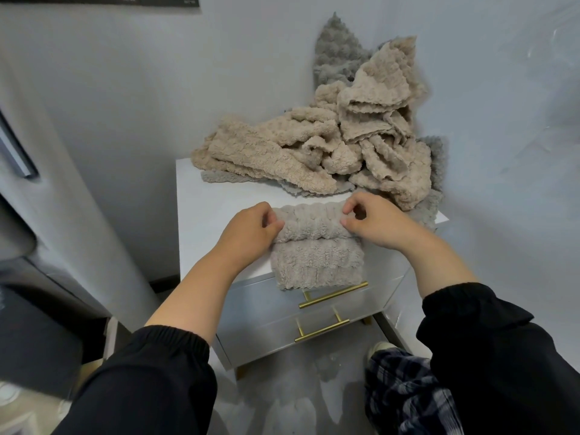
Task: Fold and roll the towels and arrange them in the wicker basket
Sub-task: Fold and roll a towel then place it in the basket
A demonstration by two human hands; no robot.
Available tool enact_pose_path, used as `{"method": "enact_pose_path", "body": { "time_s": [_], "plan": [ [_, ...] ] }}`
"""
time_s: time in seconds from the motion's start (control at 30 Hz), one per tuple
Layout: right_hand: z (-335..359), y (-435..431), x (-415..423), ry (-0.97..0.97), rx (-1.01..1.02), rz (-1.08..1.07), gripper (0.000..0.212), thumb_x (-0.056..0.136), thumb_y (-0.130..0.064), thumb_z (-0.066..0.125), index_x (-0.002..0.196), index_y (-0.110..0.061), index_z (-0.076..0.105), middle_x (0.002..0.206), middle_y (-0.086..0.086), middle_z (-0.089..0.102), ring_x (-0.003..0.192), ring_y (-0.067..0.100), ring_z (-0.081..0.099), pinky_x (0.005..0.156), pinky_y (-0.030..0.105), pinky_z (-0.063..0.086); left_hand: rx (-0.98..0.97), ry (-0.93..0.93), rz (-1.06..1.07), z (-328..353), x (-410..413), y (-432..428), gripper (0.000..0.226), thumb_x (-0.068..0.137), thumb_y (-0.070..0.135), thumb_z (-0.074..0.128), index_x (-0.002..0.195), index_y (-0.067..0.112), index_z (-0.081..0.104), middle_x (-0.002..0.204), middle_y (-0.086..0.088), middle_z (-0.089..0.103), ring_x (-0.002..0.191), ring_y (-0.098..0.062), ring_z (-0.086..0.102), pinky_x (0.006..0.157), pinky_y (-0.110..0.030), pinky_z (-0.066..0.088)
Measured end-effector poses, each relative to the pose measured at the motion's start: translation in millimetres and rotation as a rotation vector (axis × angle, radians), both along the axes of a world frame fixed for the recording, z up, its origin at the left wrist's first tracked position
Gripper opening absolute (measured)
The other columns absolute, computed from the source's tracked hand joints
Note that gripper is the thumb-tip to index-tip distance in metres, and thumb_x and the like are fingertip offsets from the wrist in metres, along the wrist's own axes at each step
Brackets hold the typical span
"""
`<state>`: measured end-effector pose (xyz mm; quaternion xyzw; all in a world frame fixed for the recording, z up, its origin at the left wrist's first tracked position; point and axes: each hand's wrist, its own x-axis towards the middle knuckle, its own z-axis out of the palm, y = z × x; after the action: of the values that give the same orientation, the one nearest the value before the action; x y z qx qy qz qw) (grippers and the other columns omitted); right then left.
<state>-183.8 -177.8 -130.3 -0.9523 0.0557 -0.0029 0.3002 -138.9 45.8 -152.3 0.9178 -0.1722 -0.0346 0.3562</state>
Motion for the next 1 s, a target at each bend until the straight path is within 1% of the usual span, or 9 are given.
{"method": "enact_pose_path", "body": {
  "time_s": [0.07,0.13,0.23,0.37,0.47,0.57,0.73,0.87,1.0],
  "plan": [
    [2.6,0.2,-1.2,0.043,0.037,0.009,0.036,0.088,-0.021,0.066,0.12,-0.021,0.05,0.114,-0.003,0.052,0.109,0.017,0.05,0.086,0.027,0.039,-0.057,0.04,0.002,-0.2,0.8,0.4,0.014,0.092,0.024,0.06,0.094,0.014,0.051,0.083,0.002,0.053,0.076,-0.012,0.047,0.06,-0.023,0.034],
    [5.1,0.8,-2.8,0.068,0.074,0.011,0.055,0.087,-0.019,0.068,0.135,-0.022,0.041,0.136,0.003,0.044,0.127,0.018,0.042,0.095,0.026,0.035,-0.109,0.086,0.0,1.4,1.2,1.3,0.027,0.09,0.022,0.064,0.112,0.015,0.049,0.103,-0.001,0.052,0.09,-0.015,0.048,0.07,-0.027,0.036],
    [6.3,1.3,-2.1,0.075,0.071,0.013,0.063,0.085,-0.018,0.07,0.139,-0.023,0.04,0.144,0.004,0.04,0.129,0.019,0.041,0.096,0.027,0.036,-0.124,0.141,-0.009,2.6,2.9,1.3,0.052,0.087,0.019,0.067,0.134,0.019,0.044,0.115,-0.002,0.047,0.102,-0.018,0.05,0.085,-0.025,0.036],
    [8.4,6.5,-0.9,0.021,0.105,-0.038,0.06,0.082,-0.012,0.072,0.136,-0.022,0.048,0.138,0.008,0.047,0.094,0.024,0.061,0.076,0.029,0.045,-0.123,0.107,-0.005,2.6,5.8,-1.4,0.031,0.083,0.012,0.07,0.113,0.012,0.063,0.103,-0.002,0.063,0.096,-0.02,0.058,0.076,-0.024,0.039],
    [6.4,11.9,2.1,-0.101,0.134,-0.083,0.054,0.08,-0.007,0.072,0.129,-0.022,0.057,0.109,0.006,0.061,0.08,0.023,0.059,0.065,0.029,0.045,-0.17,0.002,0.091,3.3,5.5,-5.0,0.018,0.078,0.01,0.073,0.093,0.015,0.064,0.09,0.0,0.062,0.085,-0.016,0.054,0.069,-0.025,0.036],
    [1.3,16.6,8.2,-0.272,0.092,-0.128,0.043,0.078,-0.004,0.072,0.118,-0.018,0.065,0.104,0.001,0.055,0.091,0.017,0.052,0.07,0.026,0.036,-0.227,-0.163,0.177,4.0,7.5,-8.1,0.019,0.076,0.008,0.072,0.086,0.018,0.059,0.091,0.002,0.06,0.086,-0.014,0.051,0.069,-0.024,0.033],
    [-8.1,19.1,9.0,-0.441,-0.073,-0.085,0.037,0.077,0.003,0.066,0.111,-0.012,0.066,0.099,-0.004,0.045,0.096,0.01,0.042,0.072,0.019,0.029,-0.144,-0.366,0.179,-2.2,11.5,-8.3,0.027,0.075,-0.004,0.062,0.096,0.013,0.059,0.101,-0.002,0.057,0.097,-0.019,0.048,0.072,-0.022,0.029],
    [-9.7,13.4,8.3,-0.4,-0.141,-0.008,0.034,0.075,0.005,0.067,0.103,-0.012,0.064,0.1,-0.002,0.042,0.1,0.017,0.044,0.074,0.024,0.03,-0.053,-0.388,0.037,-4.8,12.4,-2.8,0.031,0.071,-0.008,0.057,0.088,0.018,0.051,0.096,0.004,0.051,0.097,-0.021,0.044,0.069,-0.026,0.027],
    [-0.9,8.1,1.5,-0.216,-0.132,0.074,0.037,0.072,-0.004,0.075,0.101,-0.019,0.058,0.104,-0.003,0.043,0.103,0.017,0.045,0.08,0.029,0.037,-0.074,-0.276,-0.125,-2.3,10.7,6.0,0.036,0.07,-0.012,0.046,0.09,0.017,0.052,0.124,0.0,0.055,0.118,-0.019,0.04,0.085,-0.022,0.029]
  ]
}}
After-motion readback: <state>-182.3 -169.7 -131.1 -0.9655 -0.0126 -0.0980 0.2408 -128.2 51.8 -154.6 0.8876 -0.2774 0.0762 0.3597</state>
